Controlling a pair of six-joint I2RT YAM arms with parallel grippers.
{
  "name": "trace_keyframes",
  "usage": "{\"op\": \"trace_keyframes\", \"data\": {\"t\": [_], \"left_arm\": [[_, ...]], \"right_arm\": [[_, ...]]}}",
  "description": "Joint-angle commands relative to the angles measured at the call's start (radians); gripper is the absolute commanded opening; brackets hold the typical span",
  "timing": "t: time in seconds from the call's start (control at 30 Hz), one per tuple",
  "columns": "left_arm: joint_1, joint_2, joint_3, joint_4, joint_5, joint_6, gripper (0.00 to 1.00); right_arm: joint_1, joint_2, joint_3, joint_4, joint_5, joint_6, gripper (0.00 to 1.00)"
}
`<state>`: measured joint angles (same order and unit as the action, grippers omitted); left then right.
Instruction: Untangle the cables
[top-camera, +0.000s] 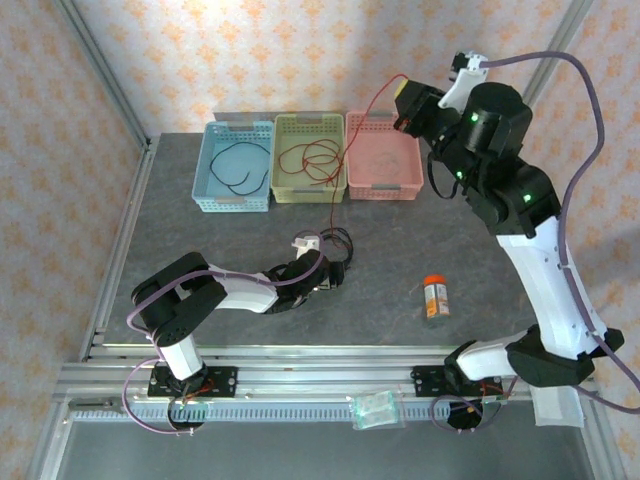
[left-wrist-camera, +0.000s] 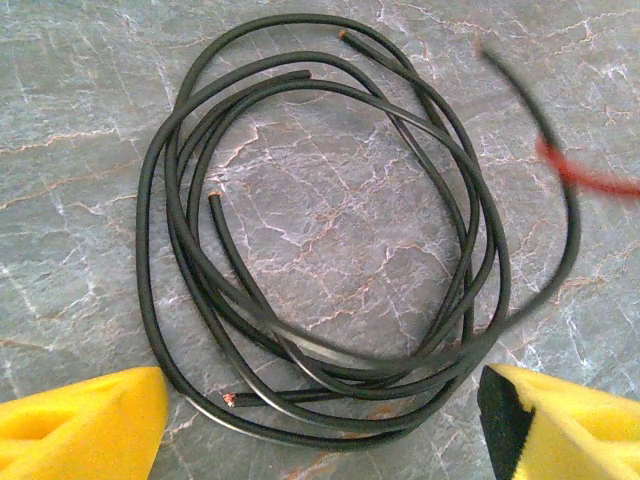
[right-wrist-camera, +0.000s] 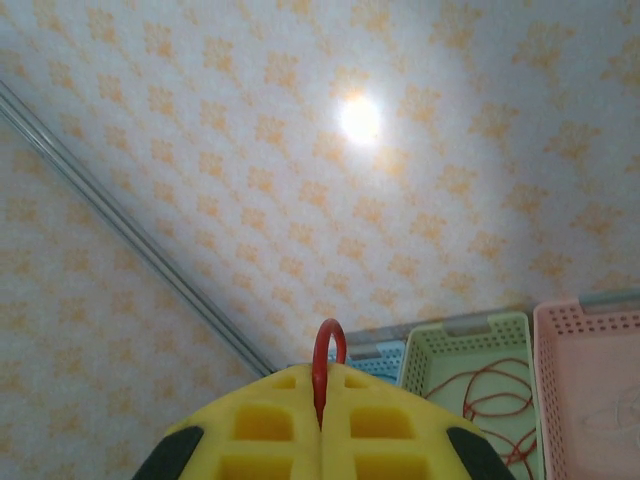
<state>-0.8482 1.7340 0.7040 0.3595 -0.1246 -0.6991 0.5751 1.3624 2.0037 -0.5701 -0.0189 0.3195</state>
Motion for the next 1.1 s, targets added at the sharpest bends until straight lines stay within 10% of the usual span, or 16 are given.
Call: {"op": "trace_keyframes", "data": {"t": [0.0,0.5,0.83,1.07], "left_arm": [[0.012,0.028,-0.035,-0.067,-0.005,-0.01,0.83],[0.008,-0.044,-0.083,-0.062,-0.028,-0.004,0.83],[0.0,-0.428,-0.113,-0.157,-0.149,0.098,0.84],[0.083,-0.597,-0.024,-0.148,0.058,0.244,0.95]], "right_arm": [[-0.006,0.026,0.075,-0.006,0.026,-0.039,0.0],[-0.011,0.102,0.213,-0.017,0.031,-0.066,0.0],[-0.012,0.078,0.107,0.002,0.045,-0.076,0.0],[-0.012,0.059,0.034,0.037,-0.012,-0.059,0.0]]}}
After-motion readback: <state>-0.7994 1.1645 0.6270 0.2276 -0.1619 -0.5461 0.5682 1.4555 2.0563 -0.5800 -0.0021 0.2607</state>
